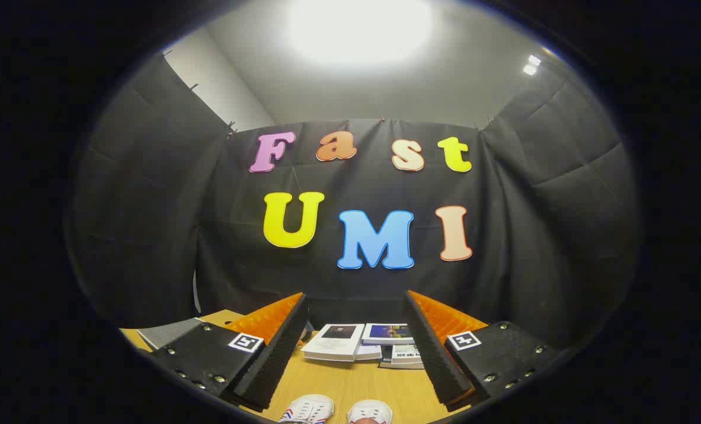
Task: Open the storage box then place both shoes into the box .Put the left shoe in first, then the right shoe, with the right side of both shoes facing outward in a uniform manner.
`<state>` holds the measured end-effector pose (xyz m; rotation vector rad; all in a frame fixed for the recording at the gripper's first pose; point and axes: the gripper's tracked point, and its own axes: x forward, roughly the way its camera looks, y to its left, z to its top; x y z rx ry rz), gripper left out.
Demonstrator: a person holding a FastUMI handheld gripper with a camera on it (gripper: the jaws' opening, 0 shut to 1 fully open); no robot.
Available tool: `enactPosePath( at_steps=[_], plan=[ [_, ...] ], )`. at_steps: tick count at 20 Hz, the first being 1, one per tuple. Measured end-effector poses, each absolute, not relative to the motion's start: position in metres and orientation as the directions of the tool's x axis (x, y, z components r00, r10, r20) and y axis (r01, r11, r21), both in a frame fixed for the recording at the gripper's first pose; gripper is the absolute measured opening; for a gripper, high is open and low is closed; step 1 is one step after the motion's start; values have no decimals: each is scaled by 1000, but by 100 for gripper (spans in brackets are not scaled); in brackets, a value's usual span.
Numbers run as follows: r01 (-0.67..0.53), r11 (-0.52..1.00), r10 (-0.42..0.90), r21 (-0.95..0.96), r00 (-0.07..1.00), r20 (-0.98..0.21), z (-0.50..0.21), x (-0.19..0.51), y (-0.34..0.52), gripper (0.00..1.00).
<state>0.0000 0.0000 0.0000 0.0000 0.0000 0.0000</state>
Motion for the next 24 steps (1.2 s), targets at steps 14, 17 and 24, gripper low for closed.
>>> enactPosePath(
  at_steps=[14,17,24],
  plan=[
    [-27,1000,27,8,1000,-7,5,2,7,98],
    [-43,999,43,9,999,-25,3,4,13,98],
    [-67,997,67,29,998,-1,16,6,26,98]
  ],
)
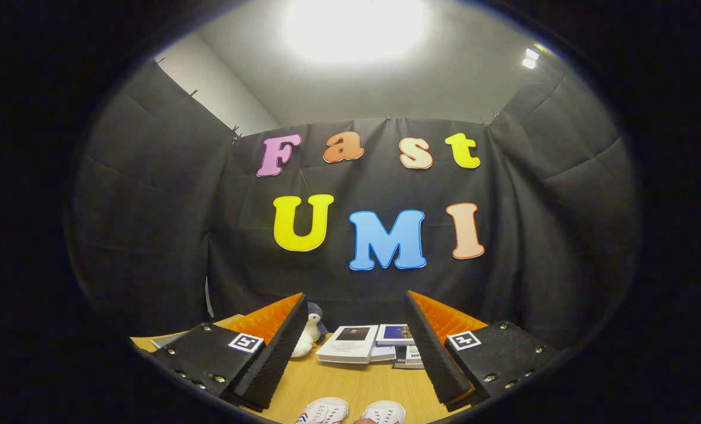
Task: Open the storage box then place both shoes into the box .Put the left shoe in first, then the right shoe, with the right side of both shoes facing outward in a uniform manner.
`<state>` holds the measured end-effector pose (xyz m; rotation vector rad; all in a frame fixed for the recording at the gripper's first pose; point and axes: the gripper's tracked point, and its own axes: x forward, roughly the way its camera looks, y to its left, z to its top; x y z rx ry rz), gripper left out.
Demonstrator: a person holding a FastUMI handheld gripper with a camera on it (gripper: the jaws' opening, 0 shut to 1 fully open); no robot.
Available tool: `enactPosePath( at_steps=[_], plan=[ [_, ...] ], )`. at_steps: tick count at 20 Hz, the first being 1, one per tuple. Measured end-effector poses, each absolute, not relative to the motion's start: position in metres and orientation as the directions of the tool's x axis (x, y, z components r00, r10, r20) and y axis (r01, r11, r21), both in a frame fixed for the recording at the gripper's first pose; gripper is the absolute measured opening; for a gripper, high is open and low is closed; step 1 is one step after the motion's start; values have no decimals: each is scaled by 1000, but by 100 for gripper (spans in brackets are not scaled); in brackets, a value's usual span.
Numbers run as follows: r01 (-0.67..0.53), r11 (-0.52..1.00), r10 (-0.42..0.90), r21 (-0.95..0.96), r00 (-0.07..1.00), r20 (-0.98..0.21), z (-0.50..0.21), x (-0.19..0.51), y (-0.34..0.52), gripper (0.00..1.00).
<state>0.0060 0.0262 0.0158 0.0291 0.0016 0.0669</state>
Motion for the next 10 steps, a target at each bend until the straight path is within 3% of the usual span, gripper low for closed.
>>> enactPosePath(
  at_steps=[10],
  plan=[
    [-152,965,175,215,980,-92,-16,2,74,98]
  ],
)
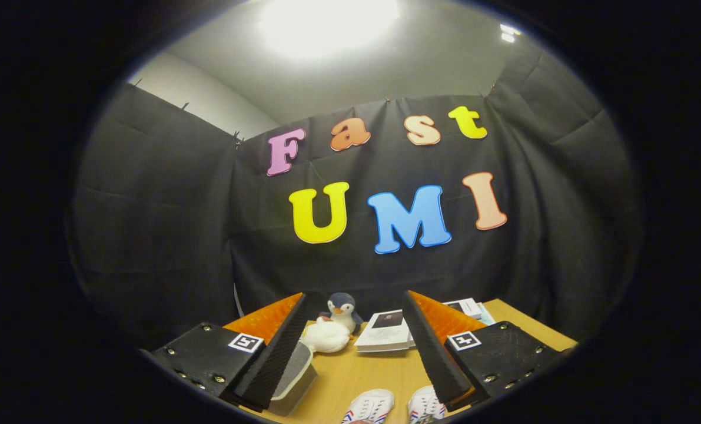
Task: Open the storage box then place both shoes into the box .Put the left shoe in first, then the right shoe, with the right side of both shoes facing outward in a uniform manner.
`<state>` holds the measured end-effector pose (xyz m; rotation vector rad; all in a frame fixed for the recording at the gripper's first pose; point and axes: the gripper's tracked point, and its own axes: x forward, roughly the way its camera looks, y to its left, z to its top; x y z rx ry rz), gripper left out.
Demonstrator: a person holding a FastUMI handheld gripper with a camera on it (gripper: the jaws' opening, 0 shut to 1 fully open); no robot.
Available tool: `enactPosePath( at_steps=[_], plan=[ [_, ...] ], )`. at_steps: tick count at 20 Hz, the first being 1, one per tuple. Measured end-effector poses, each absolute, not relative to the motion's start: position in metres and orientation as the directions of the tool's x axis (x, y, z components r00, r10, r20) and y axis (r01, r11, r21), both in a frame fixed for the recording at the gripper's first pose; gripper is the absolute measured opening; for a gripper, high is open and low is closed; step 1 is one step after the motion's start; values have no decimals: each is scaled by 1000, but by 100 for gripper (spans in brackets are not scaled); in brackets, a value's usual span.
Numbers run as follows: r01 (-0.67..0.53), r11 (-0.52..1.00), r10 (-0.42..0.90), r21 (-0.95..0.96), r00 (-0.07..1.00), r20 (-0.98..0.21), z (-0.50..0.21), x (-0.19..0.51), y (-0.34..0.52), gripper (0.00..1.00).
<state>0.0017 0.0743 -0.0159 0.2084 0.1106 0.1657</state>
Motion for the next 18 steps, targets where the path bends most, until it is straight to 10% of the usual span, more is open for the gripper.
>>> enactPosePath(
  at_steps=[18],
  plan=[
    [-33,728,420,685,810,-408,-141,-24,152,97]
  ],
)
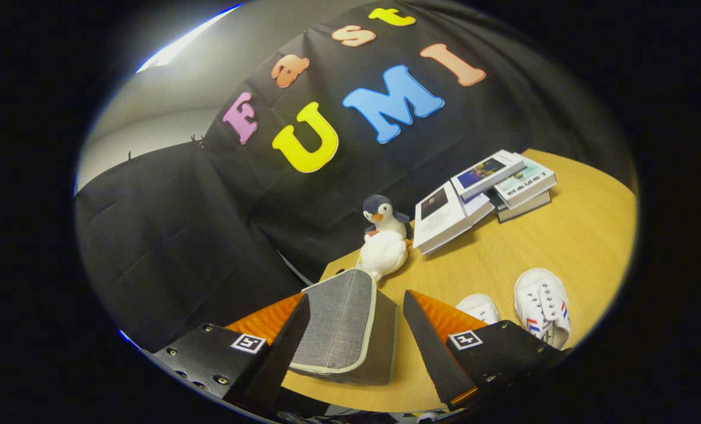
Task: Open the storage box then place both shoes into the box .Put the left shoe in first, then the right shoe, with the right side of both shoes facing outward in a uniform manner.
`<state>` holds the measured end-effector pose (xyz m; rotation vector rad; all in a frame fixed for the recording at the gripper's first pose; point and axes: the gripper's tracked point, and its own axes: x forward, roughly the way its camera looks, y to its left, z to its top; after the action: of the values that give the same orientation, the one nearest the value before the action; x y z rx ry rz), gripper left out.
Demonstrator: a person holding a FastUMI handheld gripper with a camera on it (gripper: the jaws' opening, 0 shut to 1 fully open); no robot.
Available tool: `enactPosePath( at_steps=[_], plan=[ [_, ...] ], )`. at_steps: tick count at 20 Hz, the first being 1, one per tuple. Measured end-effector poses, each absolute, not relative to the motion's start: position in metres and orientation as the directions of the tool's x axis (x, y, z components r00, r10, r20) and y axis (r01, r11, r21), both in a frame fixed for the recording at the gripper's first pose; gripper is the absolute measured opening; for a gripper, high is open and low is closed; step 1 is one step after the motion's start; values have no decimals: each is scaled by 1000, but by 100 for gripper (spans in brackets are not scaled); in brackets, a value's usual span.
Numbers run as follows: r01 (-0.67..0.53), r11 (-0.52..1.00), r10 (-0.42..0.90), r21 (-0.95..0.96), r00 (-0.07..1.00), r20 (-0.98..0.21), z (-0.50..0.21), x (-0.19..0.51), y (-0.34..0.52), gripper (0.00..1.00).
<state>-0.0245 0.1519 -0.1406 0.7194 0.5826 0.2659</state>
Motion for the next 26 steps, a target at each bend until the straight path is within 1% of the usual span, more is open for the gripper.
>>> enactPosePath(
  at_steps=[4,7,11,16,20,23,26],
  plan=[
    [-4,657,496,754,756,-428,-160,-32,175,97],
    [38,574,558,818,712,-426,-170,-41,191,97],
    [99,503,605,859,670,-431,-193,-46,205,97],
    [183,371,675,910,620,-400,-206,-56,223,97],
    [233,300,705,925,599,-379,-209,-58,232,97],
    [258,277,714,926,590,-378,-215,-55,239,97],
    [293,263,717,919,578,-389,-222,-54,243,94]
  ],
)
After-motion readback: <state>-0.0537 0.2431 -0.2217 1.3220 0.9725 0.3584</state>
